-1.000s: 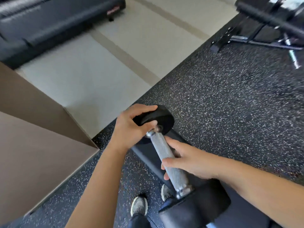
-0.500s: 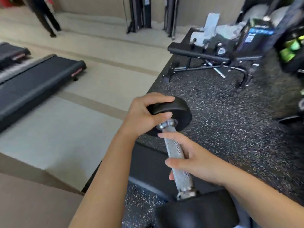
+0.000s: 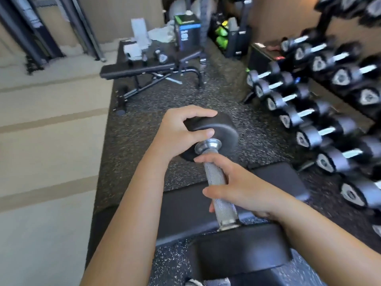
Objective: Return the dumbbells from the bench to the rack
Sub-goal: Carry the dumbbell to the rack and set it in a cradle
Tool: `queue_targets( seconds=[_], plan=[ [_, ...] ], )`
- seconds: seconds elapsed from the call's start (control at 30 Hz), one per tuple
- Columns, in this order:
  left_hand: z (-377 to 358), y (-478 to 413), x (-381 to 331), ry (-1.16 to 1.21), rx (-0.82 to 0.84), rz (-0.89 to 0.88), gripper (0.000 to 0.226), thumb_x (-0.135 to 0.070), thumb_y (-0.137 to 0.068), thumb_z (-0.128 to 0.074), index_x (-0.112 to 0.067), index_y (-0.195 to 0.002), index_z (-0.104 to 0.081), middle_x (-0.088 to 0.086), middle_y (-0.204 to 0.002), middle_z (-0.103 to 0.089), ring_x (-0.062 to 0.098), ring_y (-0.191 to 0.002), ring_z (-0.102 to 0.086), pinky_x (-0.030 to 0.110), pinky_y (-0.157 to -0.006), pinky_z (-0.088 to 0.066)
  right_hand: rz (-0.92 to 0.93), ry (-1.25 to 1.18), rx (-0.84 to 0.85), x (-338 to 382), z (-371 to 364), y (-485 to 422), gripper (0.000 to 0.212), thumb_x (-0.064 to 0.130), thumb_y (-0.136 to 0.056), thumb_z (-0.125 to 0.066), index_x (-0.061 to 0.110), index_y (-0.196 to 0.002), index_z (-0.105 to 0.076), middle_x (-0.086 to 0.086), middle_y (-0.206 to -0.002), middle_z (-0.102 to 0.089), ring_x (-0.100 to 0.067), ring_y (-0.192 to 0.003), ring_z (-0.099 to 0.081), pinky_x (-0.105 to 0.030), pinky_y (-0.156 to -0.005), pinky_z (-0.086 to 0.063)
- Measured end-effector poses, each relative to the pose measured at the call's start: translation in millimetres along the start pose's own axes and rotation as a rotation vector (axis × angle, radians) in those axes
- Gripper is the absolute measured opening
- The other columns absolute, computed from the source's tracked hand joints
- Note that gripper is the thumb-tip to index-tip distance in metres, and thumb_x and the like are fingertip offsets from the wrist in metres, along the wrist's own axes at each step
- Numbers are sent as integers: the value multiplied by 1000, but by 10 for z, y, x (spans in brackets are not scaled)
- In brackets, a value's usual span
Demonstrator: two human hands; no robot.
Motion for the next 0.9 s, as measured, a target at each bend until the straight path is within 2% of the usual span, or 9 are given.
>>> queue_targets(
  seconds=[0.13, 0.27, 0.43, 0.5, 0.57, 0.67, 0.73, 0.8, 0.9],
  plan=[
    [-602, -309, -262, 24, 121, -84, 35, -11, -66, -72, -27, -97, -66, -17, -98, -65, -3, -96, -60, 16, -87, -45, -19, -50, -141, -123, 441, 402, 53, -3, -83, -56, 37, -117, -46, -14, -95, -52, -26, -57, -64, -33, -56, -54],
    [-1352, -574, -557, 67, 232, -149, 34, -14, -66, -72, -31, -94, -66, -20, -98, -65, -2, -99, -60, 21, -91, -44, -53, -108, -284, -338, 965, 873, 51, -1, -84, -57, 36, -118, -46, -5, -79, -48, -24, -54, -63, -23, -44, -47],
    [-2432, -883, -936, 135, 357, -176, 33, -16, -64, -73, -34, -91, -66, -21, -95, -66, -3, -98, -59, 23, -93, -44, -66, -159, -427, -683, 1671, 1506, 50, -2, -83, -57, 35, -115, -48, -3, -84, -48, -24, -53, -63, -29, -46, -52],
    [-2886, -996, -1066, 157, 412, -185, 32, -16, -64, -73, -33, -91, -67, -19, -96, -66, -1, -100, -60, 27, -95, -45, -74, -182, -477, -819, 1962, 1771, 50, -3, -83, -57, 35, -115, -49, -3, -87, -50, -24, -52, -62, -26, -44, -51],
    [-3320, -1101, -1187, 173, 452, -212, 33, -15, -63, -74, -33, -90, -67, -22, -93, -67, 1, -100, -61, 30, -95, -46, -80, -170, -531, -964, 2241, 2007, 50, -2, -81, -58, 36, -113, -50, -2, -90, -52, -22, -53, -62, -28, -48, -53],
    [-3880, -1256, -1367, 200, 495, -239, 35, -16, -62, -76, -35, -90, -67, -27, -91, -68, 3, -101, -62, 31, -95, -46, -69, -100, -620, -1187, 2656, 2321, 50, 1, -79, -61, 41, -108, -50, 8, -91, -51, -18, -64, -59, -42, -68, -55],
    [-4190, -1337, -1514, 215, 524, -275, 37, -22, -61, -78, -41, -90, -67, -27, -93, -68, 4, -101, -61, 31, -95, -46, -60, -89, -663, -1314, 2896, 2515, 51, 3, -78, -62, 43, -108, -50, 15, -93, -51, -9, -67, -58, -43, -76, -53],
    [-4492, -1404, -1685, 236, 559, -311, 34, -27, -59, -76, -44, -88, -68, -29, -93, -67, 3, -101, -61, 27, -93, -46, -44, -98, -704, -1424, 3107, 2707, 53, 3, -78, -64, 42, -111, -50, 23, -90, -50, 2, -64, -57, -37, -79, -52],
    [-4971, -1507, -1904, 255, 637, -342, 36, -23, -60, -77, -39, -90, -68, -25, -91, -68, 4, -99, -62, 29, -92, -46, -37, -130, -784, -1563, 3366, 2986, 52, 3, -77, -66, 42, -108, -50, 21, -88, -49, -3, -64, -55, -44, -77, -52]
  ],
)
Point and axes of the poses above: each hand's wrist, its own y-axis away from the middle knuckle, its own z-axis out of the back of the hand, x = y × z, the point moved 2 cm from there along -y, towards the middle knuckle
